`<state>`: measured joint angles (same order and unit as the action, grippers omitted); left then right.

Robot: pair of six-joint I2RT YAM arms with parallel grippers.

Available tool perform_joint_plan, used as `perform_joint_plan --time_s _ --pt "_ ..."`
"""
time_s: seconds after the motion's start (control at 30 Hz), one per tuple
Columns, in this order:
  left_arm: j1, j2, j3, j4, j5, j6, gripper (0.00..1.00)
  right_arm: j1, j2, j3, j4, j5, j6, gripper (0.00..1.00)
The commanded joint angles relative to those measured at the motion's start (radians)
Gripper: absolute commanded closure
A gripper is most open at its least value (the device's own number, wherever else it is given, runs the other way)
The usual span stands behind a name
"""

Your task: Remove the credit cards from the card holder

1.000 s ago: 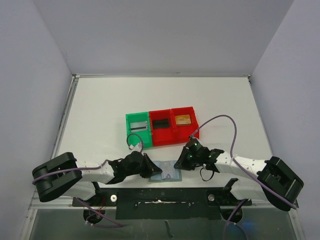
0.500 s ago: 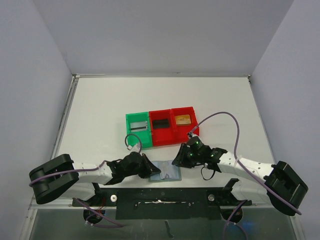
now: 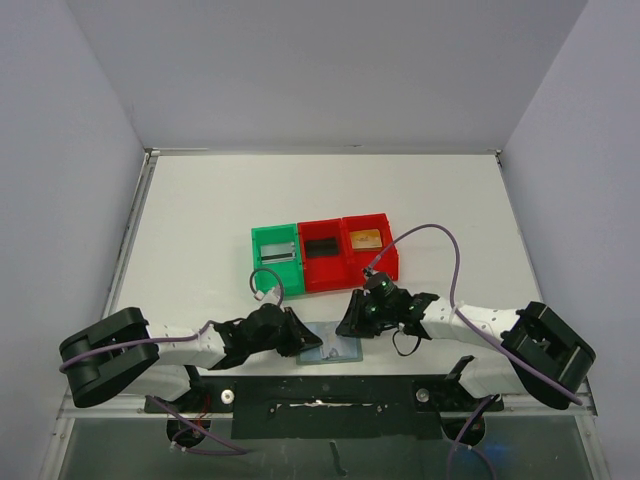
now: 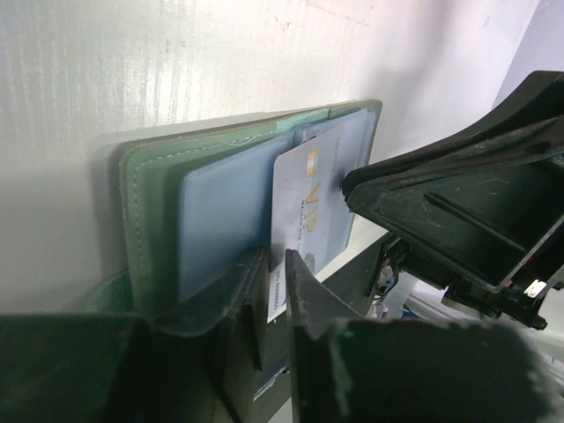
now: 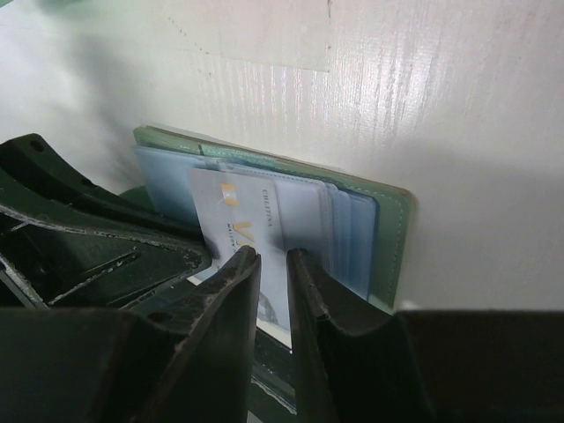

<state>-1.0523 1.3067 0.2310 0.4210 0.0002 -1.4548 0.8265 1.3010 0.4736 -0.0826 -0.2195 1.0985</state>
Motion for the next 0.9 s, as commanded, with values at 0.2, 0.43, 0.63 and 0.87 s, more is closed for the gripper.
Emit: perform_joint_plan --time_s 0.2,0.43,0.63,0.87 --pt "0.003 0.039 0.015 0.08 0.007 -0.008 0.74 0.009 0.001 -0.018 0.002 0.023 0.021 0.8" --pt "0.003 0.098 -0.001 0.159 0.032 -0.04 0.72 0.008 0.007 -0.021 0.006 0.023 0.021 0.81" --pt "0.003 0.107 -0.012 0.185 0.031 -0.054 0.76 0.009 -0.002 -0.02 0.003 0.025 0.021 0.82" --pt "0.003 0.109 -0.008 0.183 0.03 -0.051 0.82 -0.003 -0.058 0.13 -0.176 0.139 -0.062 0.65"
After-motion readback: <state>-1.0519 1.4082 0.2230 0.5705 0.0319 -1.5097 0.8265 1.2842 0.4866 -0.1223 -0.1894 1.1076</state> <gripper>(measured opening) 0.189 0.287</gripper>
